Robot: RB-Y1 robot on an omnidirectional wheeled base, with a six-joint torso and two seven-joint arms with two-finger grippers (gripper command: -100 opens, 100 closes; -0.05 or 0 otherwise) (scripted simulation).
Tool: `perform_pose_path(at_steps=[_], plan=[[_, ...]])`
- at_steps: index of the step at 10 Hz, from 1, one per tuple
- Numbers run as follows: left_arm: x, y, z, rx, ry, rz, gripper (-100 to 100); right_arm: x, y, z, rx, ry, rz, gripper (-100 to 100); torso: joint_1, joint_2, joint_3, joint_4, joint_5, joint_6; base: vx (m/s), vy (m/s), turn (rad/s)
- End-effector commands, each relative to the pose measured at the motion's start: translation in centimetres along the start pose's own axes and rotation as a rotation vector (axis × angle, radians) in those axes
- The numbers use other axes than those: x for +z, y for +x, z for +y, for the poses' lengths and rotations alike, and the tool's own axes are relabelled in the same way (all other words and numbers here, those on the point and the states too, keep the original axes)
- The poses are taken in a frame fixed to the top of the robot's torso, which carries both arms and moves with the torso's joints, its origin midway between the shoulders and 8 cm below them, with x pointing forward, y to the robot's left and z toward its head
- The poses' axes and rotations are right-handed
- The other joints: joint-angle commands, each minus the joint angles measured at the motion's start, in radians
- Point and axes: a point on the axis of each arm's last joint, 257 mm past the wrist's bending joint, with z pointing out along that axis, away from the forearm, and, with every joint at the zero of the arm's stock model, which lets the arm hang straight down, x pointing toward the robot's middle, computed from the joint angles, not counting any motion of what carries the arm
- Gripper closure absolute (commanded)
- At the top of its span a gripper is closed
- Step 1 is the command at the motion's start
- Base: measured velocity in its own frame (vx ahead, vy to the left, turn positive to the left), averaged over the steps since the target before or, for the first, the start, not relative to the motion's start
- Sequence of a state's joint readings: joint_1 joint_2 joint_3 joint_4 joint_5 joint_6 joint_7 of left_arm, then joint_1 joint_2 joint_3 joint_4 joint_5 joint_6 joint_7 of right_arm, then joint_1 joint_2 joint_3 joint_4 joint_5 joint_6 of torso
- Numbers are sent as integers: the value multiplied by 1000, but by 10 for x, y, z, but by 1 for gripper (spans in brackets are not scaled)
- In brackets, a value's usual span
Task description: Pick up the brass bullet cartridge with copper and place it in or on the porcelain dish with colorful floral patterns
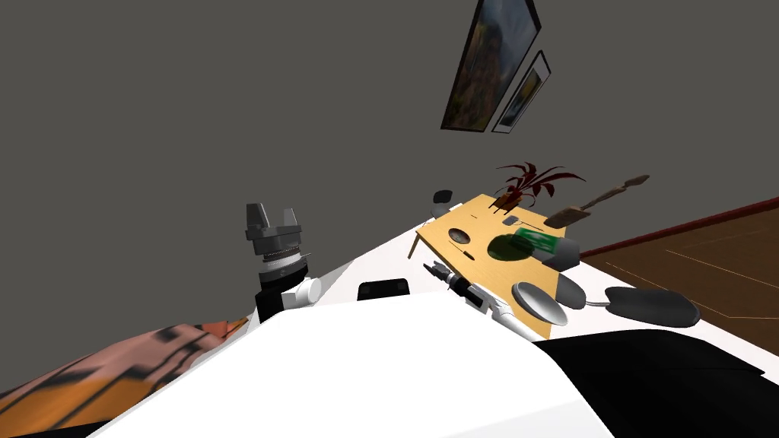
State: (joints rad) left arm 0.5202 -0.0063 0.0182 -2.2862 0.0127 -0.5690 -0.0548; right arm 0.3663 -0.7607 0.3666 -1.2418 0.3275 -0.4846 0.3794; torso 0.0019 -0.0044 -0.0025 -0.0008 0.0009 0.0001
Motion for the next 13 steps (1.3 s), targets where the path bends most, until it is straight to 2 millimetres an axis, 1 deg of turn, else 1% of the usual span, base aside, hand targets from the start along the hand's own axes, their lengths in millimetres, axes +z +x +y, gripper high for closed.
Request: perform_pose_path(at_steps=[1,2,3,4,5,6,7,8,9,10,12,13], plan=[[0,0,0,0,0,0,0,-8,14,-20,-24,40,46,-100,0,0,0,0,0,0,84,29,54],[0,0,0,0,0,0,0,-22,29,-41,-75,76,101,-100,0,0,0,0,0,0,86,21,91],[0,0,0,0,0,0,0,-27,36,-50,-71,95,117,-100,-1,-1,0,0,0,0,77,29,65],[0,0,0,0,0,0,0,-41,48,-69,-120,128,169,-100,0,0,0,0,0,0,99,21,102],[0,0,0,0,0,0,0,-46,54,-77,-117,144,183,-100,-1,-1,-1,0,0,0,87,12,50],[0,0,0,0,0,0,0,-65,67,-99,-161,182,239,-100,-1,-1,0,0,0,0,99,7,108],[0,0,0,0,0,0,0,-71,73,-107,-158,201,254,-100,-2,-1,-1,0,0,0,86,5,61],[0,0,0,0,0,0,0,-71,73,-107,-158,201,254,-100,-1,-1,-1,0,0,0,35,8,-5],[0,0,0,0,0,0,0,-97,88,-133,-197,252,320,-100,-1,2,1,0,0,1,69,7,102],[0,0,0,0,0,0,0,-117,97,-152,-235,285,373,-100,-1,1,1,0,0,0,150,-2,173],[0,0,0,0,0,0,0,-124,101,-158,-232,300,384,-100,-2,-3,-2,-1,-1,0,80,-14,21],[0,0,0,0,0,0,0,-148,111,-177,-265,338,441,-100,-2,1,0,0,-1,0,54,-28,123]])
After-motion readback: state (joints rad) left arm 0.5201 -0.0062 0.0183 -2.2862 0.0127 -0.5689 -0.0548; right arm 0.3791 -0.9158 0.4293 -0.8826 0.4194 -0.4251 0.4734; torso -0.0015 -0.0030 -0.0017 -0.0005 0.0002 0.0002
